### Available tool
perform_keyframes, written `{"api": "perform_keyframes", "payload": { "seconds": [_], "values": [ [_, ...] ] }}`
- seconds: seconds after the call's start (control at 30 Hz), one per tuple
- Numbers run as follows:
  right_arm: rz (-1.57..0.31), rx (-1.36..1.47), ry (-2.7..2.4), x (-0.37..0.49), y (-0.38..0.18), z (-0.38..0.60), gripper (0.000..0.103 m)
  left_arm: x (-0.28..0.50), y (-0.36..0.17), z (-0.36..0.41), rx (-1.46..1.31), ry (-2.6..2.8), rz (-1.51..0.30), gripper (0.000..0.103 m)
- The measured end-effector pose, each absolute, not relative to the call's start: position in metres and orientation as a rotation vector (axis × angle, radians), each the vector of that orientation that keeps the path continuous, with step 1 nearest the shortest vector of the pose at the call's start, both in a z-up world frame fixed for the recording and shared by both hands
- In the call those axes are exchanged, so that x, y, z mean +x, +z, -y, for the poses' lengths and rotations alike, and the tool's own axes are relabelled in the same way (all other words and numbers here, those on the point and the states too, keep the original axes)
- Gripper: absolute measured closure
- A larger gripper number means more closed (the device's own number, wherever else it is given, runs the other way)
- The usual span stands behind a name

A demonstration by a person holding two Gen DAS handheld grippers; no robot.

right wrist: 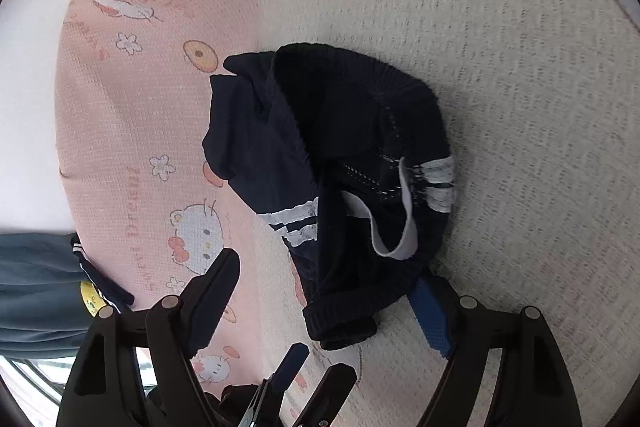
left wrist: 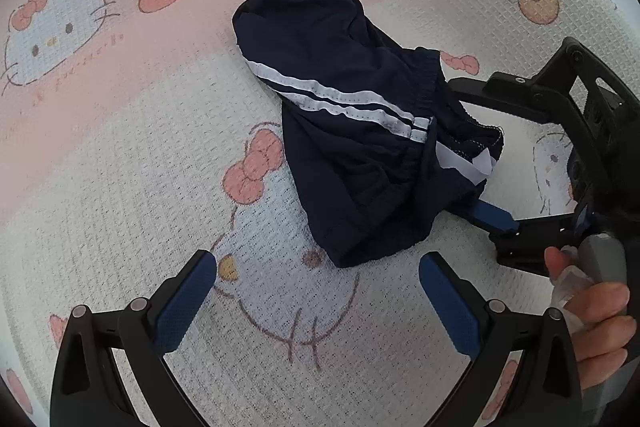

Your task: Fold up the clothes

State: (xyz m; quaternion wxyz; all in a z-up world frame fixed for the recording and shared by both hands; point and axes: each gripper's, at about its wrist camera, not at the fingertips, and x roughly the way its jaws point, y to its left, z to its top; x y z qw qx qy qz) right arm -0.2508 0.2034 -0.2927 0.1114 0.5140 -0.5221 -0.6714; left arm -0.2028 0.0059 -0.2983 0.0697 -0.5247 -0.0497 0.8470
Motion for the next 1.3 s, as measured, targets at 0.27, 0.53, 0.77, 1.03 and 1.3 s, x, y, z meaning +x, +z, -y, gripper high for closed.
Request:
{"api": "perform_keyframes", "payload": {
  "seconds": [0.27,0.53,0.77,1.03,1.3],
  "values": [
    [1.571,1.429,-2.0,-0.25,-0.302,-0.208,0.051,-0.218,-0.301,-0.026,-1.404,2.533,-0.188,0.0],
    [1.816,1.407,-1.87,-0.234,-0.336,-0.23,0.103,-0.223,-0.316,-0.034,-1.361,2.463,-0.187,0.0],
    [1.79,1.414,-1.904,-0.239,-0.332,-0.225,0.103,-0.215,-0.317,-0.035,-1.312,2.484,-0.21,0.0],
    [1.771,1.472,-1.868,-0.248,-0.325,-0.219,0.1,-0.22,-0.315,-0.042,-1.343,2.476,-0.231,0.0],
    [1.544,1.561,-1.938,-0.252,-0.292,-0.21,0.058,-0.227,-0.297,-0.049,-1.339,2.428,-0.29,0.07]
  ]
}}
